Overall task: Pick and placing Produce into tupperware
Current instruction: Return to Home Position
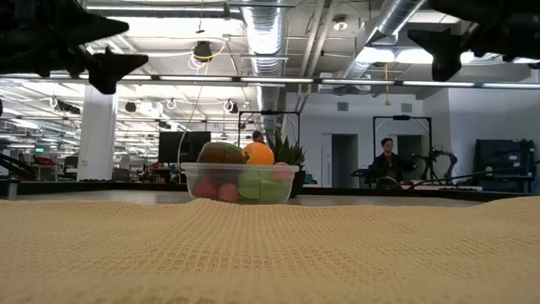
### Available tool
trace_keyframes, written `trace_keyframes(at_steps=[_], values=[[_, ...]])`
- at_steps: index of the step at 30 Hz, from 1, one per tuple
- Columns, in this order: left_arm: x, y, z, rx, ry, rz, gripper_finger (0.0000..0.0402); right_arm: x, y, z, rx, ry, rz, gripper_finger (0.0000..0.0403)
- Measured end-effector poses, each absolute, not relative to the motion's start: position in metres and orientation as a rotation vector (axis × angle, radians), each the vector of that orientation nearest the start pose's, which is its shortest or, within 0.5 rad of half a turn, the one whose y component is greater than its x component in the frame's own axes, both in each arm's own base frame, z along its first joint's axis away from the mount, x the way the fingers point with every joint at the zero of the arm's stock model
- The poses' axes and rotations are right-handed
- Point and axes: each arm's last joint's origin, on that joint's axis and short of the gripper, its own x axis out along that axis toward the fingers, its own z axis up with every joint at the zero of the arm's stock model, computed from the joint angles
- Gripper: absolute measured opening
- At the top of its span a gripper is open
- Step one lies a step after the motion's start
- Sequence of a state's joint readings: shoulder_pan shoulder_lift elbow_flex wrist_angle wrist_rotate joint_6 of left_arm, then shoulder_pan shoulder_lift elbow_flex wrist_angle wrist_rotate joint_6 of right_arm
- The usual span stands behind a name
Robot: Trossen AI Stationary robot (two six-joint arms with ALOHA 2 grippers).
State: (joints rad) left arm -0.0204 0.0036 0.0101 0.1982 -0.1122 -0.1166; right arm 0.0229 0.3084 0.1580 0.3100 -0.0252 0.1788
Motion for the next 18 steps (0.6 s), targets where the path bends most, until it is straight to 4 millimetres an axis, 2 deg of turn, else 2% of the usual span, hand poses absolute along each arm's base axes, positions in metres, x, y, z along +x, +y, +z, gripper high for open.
trace_keyframes(at_steps=[12,18], values=[[0.096,0.003,0.179,-0.155,-0.152,0.131,0.0343,0.107,0.004,0.188,0.22,-0.19,0.078,0.0249],[0.096,0.003,0.177,-0.163,-0.128,0.144,0.0343,0.106,0.005,0.174,0.229,-0.061,0.066,0.0249]])
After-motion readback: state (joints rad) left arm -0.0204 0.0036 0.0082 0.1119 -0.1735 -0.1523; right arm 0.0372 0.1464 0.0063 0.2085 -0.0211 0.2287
